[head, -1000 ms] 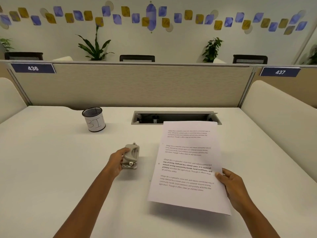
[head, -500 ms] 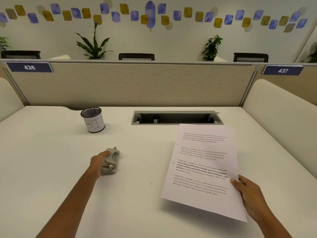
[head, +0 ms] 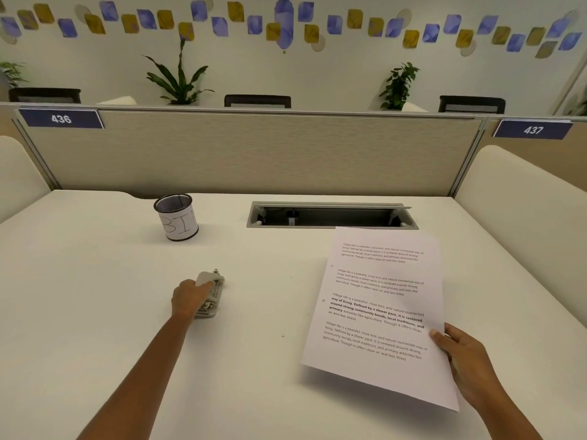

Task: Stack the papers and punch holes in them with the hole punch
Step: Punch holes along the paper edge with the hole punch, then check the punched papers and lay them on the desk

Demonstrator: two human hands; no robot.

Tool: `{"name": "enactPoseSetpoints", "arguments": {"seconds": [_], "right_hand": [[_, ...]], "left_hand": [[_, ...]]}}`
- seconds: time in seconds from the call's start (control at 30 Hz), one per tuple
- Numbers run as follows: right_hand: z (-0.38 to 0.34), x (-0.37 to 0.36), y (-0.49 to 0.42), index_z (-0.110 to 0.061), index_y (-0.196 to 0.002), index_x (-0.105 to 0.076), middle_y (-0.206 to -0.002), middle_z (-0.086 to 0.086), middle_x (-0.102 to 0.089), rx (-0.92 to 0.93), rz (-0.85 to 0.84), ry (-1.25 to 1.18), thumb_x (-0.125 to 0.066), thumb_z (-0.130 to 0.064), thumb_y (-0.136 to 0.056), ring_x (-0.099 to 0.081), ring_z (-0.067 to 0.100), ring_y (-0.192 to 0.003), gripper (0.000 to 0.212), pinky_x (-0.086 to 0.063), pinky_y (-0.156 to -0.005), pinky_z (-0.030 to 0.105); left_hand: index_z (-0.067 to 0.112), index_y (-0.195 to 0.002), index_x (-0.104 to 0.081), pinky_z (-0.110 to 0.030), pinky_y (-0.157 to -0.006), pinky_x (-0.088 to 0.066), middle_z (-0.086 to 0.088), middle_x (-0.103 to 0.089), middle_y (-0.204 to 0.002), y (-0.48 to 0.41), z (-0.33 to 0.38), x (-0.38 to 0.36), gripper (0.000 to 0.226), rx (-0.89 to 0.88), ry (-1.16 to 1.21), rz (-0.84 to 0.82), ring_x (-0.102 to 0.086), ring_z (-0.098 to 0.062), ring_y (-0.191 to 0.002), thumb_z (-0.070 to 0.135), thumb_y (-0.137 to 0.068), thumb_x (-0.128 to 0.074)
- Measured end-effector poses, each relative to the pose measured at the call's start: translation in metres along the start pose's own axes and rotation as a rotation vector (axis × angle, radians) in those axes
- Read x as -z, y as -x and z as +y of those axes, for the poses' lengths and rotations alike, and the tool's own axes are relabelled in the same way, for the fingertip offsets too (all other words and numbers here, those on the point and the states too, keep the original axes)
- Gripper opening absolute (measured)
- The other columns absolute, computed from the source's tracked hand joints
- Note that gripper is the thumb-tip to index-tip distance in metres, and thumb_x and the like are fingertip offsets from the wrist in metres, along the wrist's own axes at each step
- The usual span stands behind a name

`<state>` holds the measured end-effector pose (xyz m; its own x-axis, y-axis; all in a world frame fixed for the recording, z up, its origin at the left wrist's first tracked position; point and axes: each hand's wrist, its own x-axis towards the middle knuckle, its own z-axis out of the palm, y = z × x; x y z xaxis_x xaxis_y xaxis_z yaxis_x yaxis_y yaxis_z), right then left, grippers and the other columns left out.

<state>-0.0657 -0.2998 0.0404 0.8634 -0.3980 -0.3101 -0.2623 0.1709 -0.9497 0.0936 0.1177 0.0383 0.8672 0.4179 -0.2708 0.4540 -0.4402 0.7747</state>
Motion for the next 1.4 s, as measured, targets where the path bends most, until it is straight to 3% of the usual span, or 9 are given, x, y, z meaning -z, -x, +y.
{"name": "enactPoseSetpoints", "arguments": {"seconds": [0.1,0.43,0.57,0.7,0.8,0.93,1.1,1.23,1.4], "right_hand": [[0.0,0.0,0.001,-0.01,-0.109,-0.06,-0.095,0.007,-0.068,0.003,-0.016,0.0,-0.049,-0.005,-0.091,-0.067,0.021,-0.073,0.022,-0.058,-0.058,0.026],[0.001,0.003,0.006,-0.007,-0.111,-0.06,-0.098,0.011,-0.069,0.013,-0.009,0.011,-0.049,-0.005,-0.091,-0.064,0.03,-0.081,0.023,-0.057,-0.066,0.034],[0.002,0.003,0.007,-0.007,-0.112,-0.06,-0.1,0.011,-0.069,0.016,-0.024,0.009,-0.049,-0.005,-0.091,-0.064,0.03,-0.082,0.023,-0.055,-0.069,0.032],[0.002,0.004,0.009,-0.007,-0.11,-0.061,-0.101,0.014,-0.069,0.021,-0.047,0.001,-0.05,-0.005,-0.091,-0.067,0.028,-0.079,0.023,-0.058,-0.067,0.032],[0.001,0.003,0.01,-0.006,-0.113,-0.06,-0.103,0.016,-0.068,0.023,-0.056,-0.005,-0.049,-0.004,-0.091,-0.067,0.028,-0.079,0.025,-0.058,-0.068,0.034],[0.001,0.003,0.012,-0.005,-0.118,-0.057,-0.108,0.02,-0.066,0.04,-0.066,0.027,-0.049,-0.004,-0.091,-0.063,0.034,-0.089,0.028,-0.049,-0.085,0.044],[-0.01,0.006,0.016,-0.013,-0.105,-0.06,-0.074,-0.001,-0.074,0.129,-0.015,0.051,-0.049,-0.002,-0.09,-0.069,0.011,-0.057,0.02,-0.056,-0.049,0.021],[-0.026,0.01,0.019,-0.011,-0.106,-0.06,-0.088,0.001,-0.068,0.268,0.009,0.051,-0.05,-0.004,-0.09,-0.065,0.015,-0.072,0.02,-0.055,-0.051,0.011],[-0.037,0.012,0.018,-0.017,-0.097,-0.062,-0.072,-0.02,-0.074,0.403,0.025,0.042,-0.048,-0.003,-0.091,-0.066,-0.008,-0.067,0.02,-0.052,-0.059,0.005]], "left_hand": [[-0.01,-0.103,-0.055,-0.045,-0.09,-0.044,-0.031,-0.059,-0.109,0.005,0.001,-0.004,0.036,-0.059,-0.134,0.058,-0.054,-0.044,-0.106,0.019,-0.083,-0.058],[-0.013,-0.106,-0.053,-0.047,-0.088,-0.043,-0.036,-0.055,-0.113,0.013,-0.001,-0.007,0.032,-0.121,-0.209,0.112,-0.052,-0.048,-0.105,0.012,-0.086,-0.055],[-0.008,-0.125,-0.042,-0.051,-0.097,-0.038,-0.035,-0.043,-0.126,0.024,0.004,-0.009,0.046,-0.119,-0.163,0.149,-0.042,-0.048,-0.118,0.012,-0.086,-0.055],[-0.003,-0.126,-0.044,-0.05,-0.099,-0.039,-0.026,-0.044,-0.13,0.054,0.016,-0.023,0.043,-0.371,-0.041,0.254,-0.042,-0.04,-0.122,0.004,-0.085,-0.053],[-0.005,-0.117,-0.054,-0.041,-0.095,-0.045,-0.024,-0.058,-0.117,0.085,0.024,-0.048,0.031,-0.578,0.064,0.074,-0.057,-0.033,-0.105,0.002,-0.087,-0.053],[-0.002,-0.115,-0.056,-0.021,-0.066,-0.047,-0.014,-0.063,-0.097,0.131,0.036,-0.083,0.028,-0.397,0.237,-0.416,-0.062,-0.009,-0.07,0.013,-0.093,-0.047],[0.008,-0.11,-0.06,-0.027,-0.072,-0.051,-0.006,-0.067,-0.095,0.156,0.045,-0.103,0.022,-0.355,0.399,-0.506,-0.063,-0.015,-0.079,0.012,-0.093,-0.046],[0.009,-0.097,-0.062,-0.018,-0.067,-0.055,-0.005,-0.068,-0.09,0.162,0.063,-0.101,0.017,-0.453,0.468,-0.392,-0.065,-0.01,-0.075,0.002,-0.09,-0.048],[0.026,-0.085,-0.061,-0.016,-0.071,-0.055,0.007,-0.068,-0.084,0.173,0.076,-0.1,0.026,-0.656,0.514,-0.285,-0.066,-0.001,-0.073,0.002,-0.088,-0.052]]}}
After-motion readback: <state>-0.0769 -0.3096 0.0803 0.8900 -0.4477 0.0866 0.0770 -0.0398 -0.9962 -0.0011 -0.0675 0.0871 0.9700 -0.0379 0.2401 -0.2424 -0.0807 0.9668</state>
